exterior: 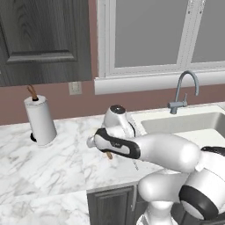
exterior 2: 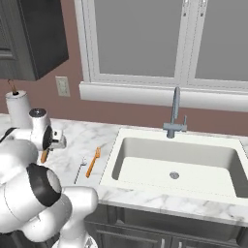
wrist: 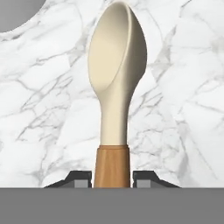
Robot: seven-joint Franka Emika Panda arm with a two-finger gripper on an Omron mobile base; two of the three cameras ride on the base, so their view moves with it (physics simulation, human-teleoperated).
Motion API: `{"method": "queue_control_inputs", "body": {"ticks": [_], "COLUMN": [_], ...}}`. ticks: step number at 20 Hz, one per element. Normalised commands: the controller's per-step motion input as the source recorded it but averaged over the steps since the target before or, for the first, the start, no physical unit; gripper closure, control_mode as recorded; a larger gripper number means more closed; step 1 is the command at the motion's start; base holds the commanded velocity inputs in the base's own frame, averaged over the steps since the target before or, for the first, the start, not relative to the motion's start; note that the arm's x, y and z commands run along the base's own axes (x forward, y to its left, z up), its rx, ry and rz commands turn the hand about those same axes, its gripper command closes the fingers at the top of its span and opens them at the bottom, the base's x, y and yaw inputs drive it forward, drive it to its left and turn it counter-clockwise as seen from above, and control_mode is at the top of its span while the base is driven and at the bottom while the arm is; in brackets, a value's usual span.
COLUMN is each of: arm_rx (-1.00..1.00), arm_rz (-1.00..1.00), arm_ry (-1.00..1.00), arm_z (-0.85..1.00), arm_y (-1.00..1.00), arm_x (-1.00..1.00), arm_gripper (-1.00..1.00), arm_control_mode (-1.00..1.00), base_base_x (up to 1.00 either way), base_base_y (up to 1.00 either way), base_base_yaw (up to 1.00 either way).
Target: Organize the utensils by type. Pick up the wooden spoons from the counter and place them in the open cabinet. Then pick up the metallic utensils from the counter and place them in the open drawer.
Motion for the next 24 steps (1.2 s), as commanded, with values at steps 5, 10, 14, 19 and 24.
{"method": "queue_control_inputs", "body": {"ticks": [5, 10, 14, 19, 24], "arm_rx": [0.08, -0.04, -0.04, -0.07, -0.14], "arm_rz": [0.13, 0.15, 0.15, 0.11, 0.26], "arm_ry": [0.0, -0.12, -0.08, -0.01, -0.08], "arm_z": [0.75, 0.44, 0.47, 0.49, 0.4], "arm_y": [-0.4, -0.52, -0.55, -0.53, -0.56], "arm_x": [-0.53, -0.53, -0.46, -0.28, -0.08], "arm_gripper": [1.0, 1.0, 1.0, 1.0, 1.0], "arm_control_mode": [-1.0, -1.0, -1.0, -1.0, -1.0], "base_base_x": [0.0, 0.0, 0.0, 0.0, 0.0], "base_base_y": [0.0, 0.0, 0.0, 0.0, 0.0], "base_base_yaw": [0.0, 0.0, 0.0, 0.0, 0.0]}}
